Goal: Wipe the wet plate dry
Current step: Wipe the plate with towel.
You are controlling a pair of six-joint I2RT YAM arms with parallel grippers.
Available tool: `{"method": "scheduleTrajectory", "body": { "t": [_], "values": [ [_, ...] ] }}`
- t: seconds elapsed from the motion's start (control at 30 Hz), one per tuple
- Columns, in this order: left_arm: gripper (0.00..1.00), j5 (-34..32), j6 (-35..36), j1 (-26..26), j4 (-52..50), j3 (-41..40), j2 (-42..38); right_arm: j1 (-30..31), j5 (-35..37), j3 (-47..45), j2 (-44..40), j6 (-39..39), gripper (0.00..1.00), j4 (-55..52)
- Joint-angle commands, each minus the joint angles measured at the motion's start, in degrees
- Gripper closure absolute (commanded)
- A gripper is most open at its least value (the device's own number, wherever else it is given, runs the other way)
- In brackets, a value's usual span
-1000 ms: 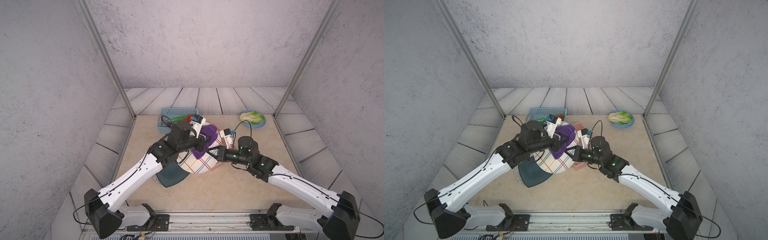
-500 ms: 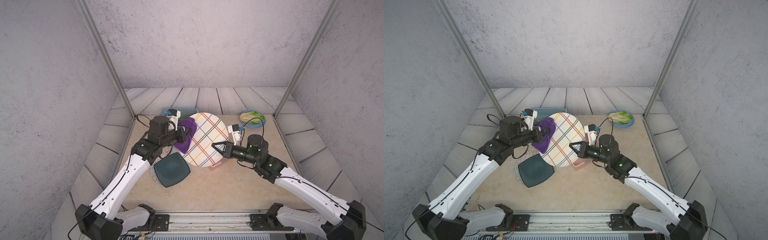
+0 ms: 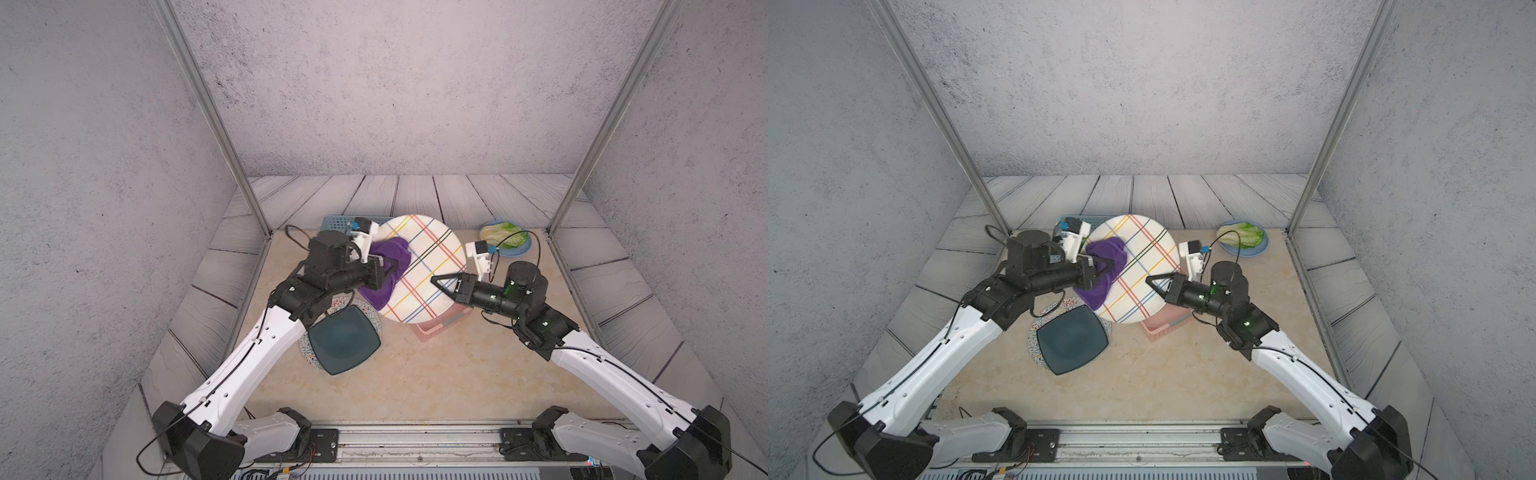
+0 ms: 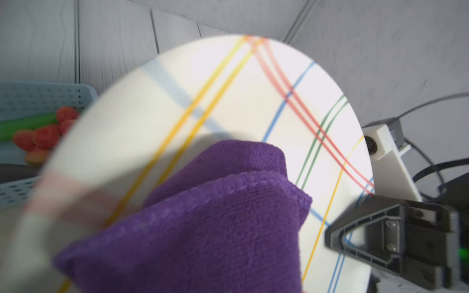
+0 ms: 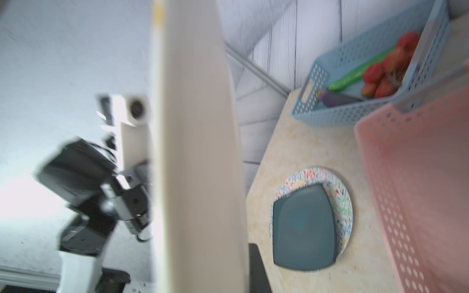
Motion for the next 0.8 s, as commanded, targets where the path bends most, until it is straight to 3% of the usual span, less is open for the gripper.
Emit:
{"method": "scheduleTrajectory", "body": {
  "t": [0.0, 0.1, 0.2, 0.27, 0.4, 0.53, 0.77],
  "values": [
    [1.00, 16.7, -22.5, 8.7, 15.3, -5.8, -4.5, -4.2, -6.2, 0.4, -6.4, 7.2, 1.00, 20.6],
    [1.00, 22.1, -41.1, 10.4, 37.4, -9.0, -5.7, -4.6, -6.5, -0.9, -8.7, 6.6, 1.00, 19.7],
    [1.00, 21.9, -55.0, 10.3, 51.3, -9.6, -5.3, -4.6, -8.0, -3.1, -8.9, 11.0, 1.00, 28.2],
    [1.00, 19.9, -61.3, 10.3, 57.8, -9.8, -5.0, -4.6, -9.5, -3.0, -7.9, 12.5, 1.00, 31.4],
    [1.00, 15.4, -70.4, 8.3, 68.6, -9.5, -4.0, -4.5, -10.6, -2.2, -5.6, 11.3, 1.00, 26.5],
    [1.00, 10.7, -73.3, 4.6, 73.2, -9.9, -4.2, -2.6, -14.8, -1.3, -2.0, 12.4, 1.00, 30.4],
    [1.00, 5.1, -65.4, -7.6, 73.7, -13.1, -3.7, 2.9, -13.3, 0.1, 1.7, 10.9, 1.00, 33.3]
  ]
}}
